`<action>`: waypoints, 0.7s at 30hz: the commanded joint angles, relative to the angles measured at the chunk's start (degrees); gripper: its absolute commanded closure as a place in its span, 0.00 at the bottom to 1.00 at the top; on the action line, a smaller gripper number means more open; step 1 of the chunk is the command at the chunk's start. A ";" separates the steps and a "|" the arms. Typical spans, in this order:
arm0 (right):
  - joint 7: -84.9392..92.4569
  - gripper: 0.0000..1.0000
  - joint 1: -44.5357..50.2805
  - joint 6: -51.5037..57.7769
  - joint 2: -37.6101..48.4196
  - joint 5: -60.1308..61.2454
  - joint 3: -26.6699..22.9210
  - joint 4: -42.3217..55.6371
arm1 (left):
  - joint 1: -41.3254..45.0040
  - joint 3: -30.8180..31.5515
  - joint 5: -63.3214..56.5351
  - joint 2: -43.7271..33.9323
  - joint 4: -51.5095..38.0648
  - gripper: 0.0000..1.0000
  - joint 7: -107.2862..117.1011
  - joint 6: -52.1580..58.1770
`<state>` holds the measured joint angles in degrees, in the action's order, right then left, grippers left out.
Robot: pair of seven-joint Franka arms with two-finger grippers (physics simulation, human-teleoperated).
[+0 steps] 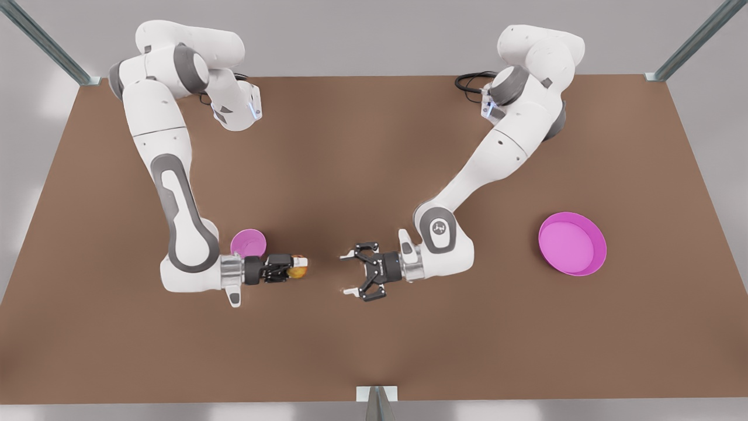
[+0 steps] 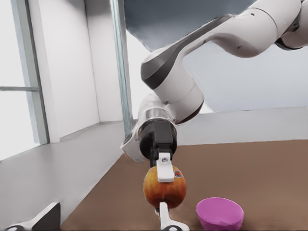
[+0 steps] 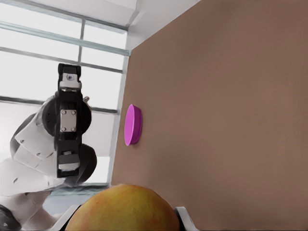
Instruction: Use the left arm to pick up the apple from the plate, transfer it to the gripper of the right arm, and then use the right arm to place it into the bowl
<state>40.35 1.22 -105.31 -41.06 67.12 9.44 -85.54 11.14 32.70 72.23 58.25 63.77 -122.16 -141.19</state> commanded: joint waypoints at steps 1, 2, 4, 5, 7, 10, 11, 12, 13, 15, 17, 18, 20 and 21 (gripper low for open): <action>0.96 0.33 -2.27 4.23 1.07 -9.37 0.14 -0.24 | -8.65 -0.80 -35.84 -6.73 6.27 0.00 47.56 7.13; 0.70 0.33 -2.71 5.03 1.51 -11.39 0.14 -0.24 | -13.59 -0.53 -51.46 -8.76 6.01 0.00 61.48 16.90; -1.06 0.33 -3.68 6.25 2.39 -16.40 0.14 -0.24 | -19.48 -0.62 -74.84 -18.60 5.75 0.00 84.87 38.34; -1.77 0.33 -3.76 7.13 2.91 -18.60 0.14 -0.51 | -22.03 -0.62 -83.20 -22.03 5.75 0.00 90.51 45.82; -2.47 0.33 -4.38 7.13 5.02 -21.41 0.14 -3.32 | -27.65 -0.53 -89.10 -28.97 5.66 0.00 99.11 54.35; -6.51 0.33 -4.91 8.36 6.08 -28.09 0.14 -3.67 | -24.88 -7.44 -86.57 -38.54 6.36 0.00 115.21 56.29; -7.74 0.33 -4.91 9.07 6.25 -29.06 0.14 -3.67 | -16.72 -19.89 -80.26 -42.41 9.07 0.00 115.39 55.77; -9.32 0.33 -4.91 9.24 6.87 -31.78 0.14 -3.58 | -7.27 -34.46 -72.06 -50.15 19.44 0.00 115.30 49.98; -10.55 0.33 -4.91 9.24 6.96 -33.19 0.14 -3.58 | -7.27 -34.37 -71.88 -52.53 23.67 0.00 115.48 46.98; -10.56 0.33 -4.99 9.16 6.96 -36.35 0.05 -3.50 | -6.74 -34.28 -72.32 -48.86 17.28 0.00 116.79 50.66; -10.56 0.33 -4.99 9.07 7.05 -38.46 -0.04 -3.41 | -6.57 -34.28 -72.40 -46.56 15.94 0.00 123.20 51.02; -10.56 0.33 -4.99 9.07 7.13 -40.31 -0.04 -3.23 | -6.48 -34.28 -72.40 -46.47 15.94 0.00 123.65 50.93; -10.56 0.33 -4.99 8.89 7.22 -43.29 -0.04 -3.23 | -6.48 -34.28 -72.67 -44.63 15.86 0.00 123.65 50.40; -10.64 0.33 -4.91 8.63 7.75 -45.84 -0.04 -3.41 | -6.48 -34.28 -72.67 -43.40 14.27 0.00 129.27 50.49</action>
<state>35.05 -3.71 -96.85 -33.57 26.27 9.38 -88.92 4.72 -1.56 -0.65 14.37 78.48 -44.67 -92.45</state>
